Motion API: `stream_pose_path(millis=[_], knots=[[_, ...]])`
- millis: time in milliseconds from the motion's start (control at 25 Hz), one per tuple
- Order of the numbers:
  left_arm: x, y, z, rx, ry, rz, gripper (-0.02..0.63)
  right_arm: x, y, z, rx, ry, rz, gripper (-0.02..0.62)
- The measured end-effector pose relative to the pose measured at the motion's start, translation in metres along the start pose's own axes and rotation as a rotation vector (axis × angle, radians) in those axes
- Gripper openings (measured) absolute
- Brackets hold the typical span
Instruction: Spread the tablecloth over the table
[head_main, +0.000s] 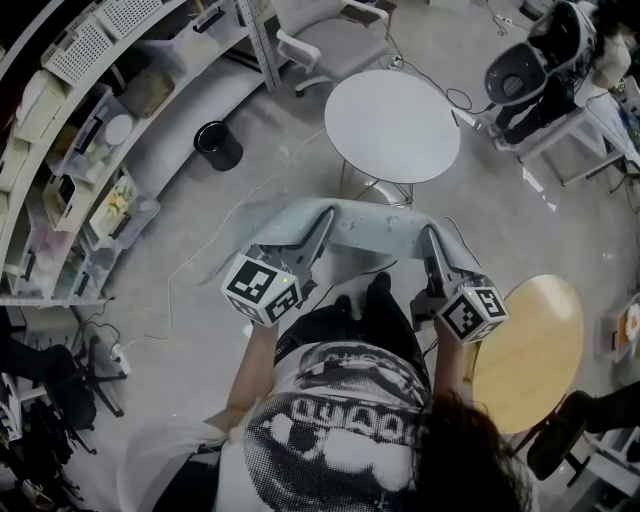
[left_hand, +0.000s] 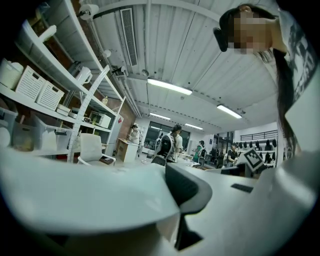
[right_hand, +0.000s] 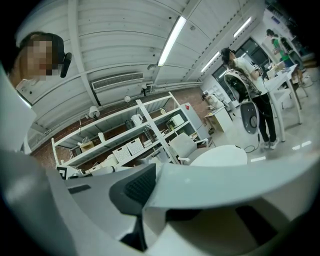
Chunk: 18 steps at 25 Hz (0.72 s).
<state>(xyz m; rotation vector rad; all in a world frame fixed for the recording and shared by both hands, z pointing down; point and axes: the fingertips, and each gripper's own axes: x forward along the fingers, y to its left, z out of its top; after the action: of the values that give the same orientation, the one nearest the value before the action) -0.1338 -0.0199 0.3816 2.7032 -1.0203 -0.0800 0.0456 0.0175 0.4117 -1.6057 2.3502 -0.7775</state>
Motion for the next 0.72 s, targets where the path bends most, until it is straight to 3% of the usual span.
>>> stream_pose_path(millis=[280,720], knots=[[0.021,0.016,0.002,-0.035,-0.008,0.030,0.061,0.027,-0.015,0.013,-0.021,0.035,0.024,0.052],[0.097,0.067,0.021,-0.037,-0.012,0.162,0.063,0.124,-0.065,0.061,-0.034,0.131,0.163,0.056]])
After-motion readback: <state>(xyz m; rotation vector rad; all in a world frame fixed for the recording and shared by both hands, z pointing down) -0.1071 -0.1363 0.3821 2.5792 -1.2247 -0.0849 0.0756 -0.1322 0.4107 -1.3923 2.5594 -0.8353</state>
